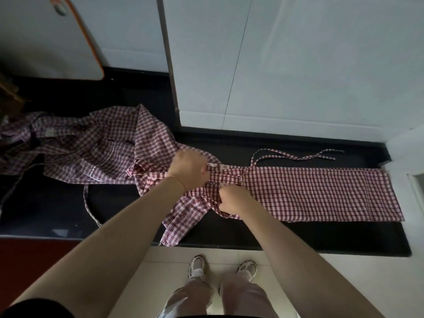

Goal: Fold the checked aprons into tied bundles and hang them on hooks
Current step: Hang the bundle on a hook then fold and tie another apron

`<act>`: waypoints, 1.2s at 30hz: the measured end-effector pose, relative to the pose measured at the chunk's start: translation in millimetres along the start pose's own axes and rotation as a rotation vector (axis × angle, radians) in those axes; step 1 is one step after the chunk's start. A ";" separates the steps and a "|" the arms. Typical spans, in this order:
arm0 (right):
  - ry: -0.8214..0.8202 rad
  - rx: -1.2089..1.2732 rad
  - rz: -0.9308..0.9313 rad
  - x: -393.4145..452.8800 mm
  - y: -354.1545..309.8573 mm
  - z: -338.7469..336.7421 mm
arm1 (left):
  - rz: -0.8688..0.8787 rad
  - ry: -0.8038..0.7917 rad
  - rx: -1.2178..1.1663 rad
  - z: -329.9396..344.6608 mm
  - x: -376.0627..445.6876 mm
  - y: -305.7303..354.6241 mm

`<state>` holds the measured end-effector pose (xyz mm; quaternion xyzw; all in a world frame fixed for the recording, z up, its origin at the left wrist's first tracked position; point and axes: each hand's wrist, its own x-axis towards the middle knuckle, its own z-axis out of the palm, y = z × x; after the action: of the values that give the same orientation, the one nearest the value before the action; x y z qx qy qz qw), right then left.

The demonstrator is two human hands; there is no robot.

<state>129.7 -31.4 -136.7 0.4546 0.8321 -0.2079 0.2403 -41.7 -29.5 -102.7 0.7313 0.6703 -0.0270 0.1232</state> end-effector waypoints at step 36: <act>0.273 0.685 0.134 -3.9 -7.3 -2.3 | -1.296 0.195 -2.113 52.8 -52.5 45.7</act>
<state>124.8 -36.3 -131.6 0.5855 0.7073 -0.3954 -0.0256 4.8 -95.3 -136.4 -0.1926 0.6076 0.5241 0.5649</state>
